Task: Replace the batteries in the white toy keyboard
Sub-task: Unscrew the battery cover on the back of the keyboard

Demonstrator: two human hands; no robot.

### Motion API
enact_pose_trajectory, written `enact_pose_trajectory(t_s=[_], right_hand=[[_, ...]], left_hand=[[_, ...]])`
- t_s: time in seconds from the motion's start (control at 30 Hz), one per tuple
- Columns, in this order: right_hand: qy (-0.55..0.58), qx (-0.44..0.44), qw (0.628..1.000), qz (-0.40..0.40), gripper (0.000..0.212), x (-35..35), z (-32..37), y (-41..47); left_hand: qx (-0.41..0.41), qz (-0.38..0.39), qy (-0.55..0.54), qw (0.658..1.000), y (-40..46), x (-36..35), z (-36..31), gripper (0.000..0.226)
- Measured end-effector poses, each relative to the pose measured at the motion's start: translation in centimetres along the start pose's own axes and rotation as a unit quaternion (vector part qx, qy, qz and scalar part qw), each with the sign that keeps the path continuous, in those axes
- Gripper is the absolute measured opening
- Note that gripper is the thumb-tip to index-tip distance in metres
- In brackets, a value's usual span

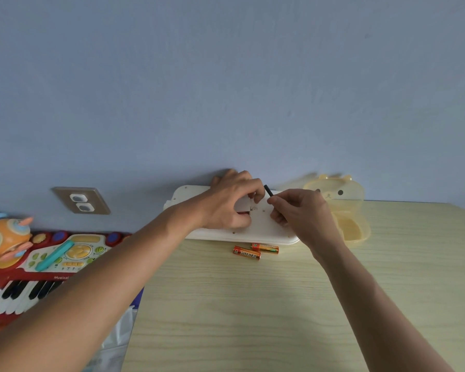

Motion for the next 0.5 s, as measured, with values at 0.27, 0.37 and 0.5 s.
enact_pose_trajectory(t_s=[0.27, 0.37, 0.5], right_hand=[[0.007, 0.007, 0.999, -0.035, 0.014, 0.1, 0.4, -1.0], [0.004, 0.013, 0.999, -0.036, 0.013, 0.0, 0.8, -1.5], [-0.026, 0.015, 0.999, -0.029, 0.008, 0.7, 1.3, -2.8]], left_hand=[[0.024, -0.081, -0.068, 0.994, -1.2, 0.9, 1.5, 0.032], [0.043, -0.136, -0.096, 0.985, -1.7, 2.2, 1.4, 0.034], [0.101, -0.164, -0.1, 0.976, -4.2, 3.8, 0.6, 0.032]])
Point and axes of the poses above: each hand's wrist, its own y-axis towards the middle knuckle, its own x-axis out of the back of the hand, z = x × y, the point moved 8 cm from there along y, towards the middle knuckle, and after that the axes turned 9 degrees about y, right-handed, at the moved point
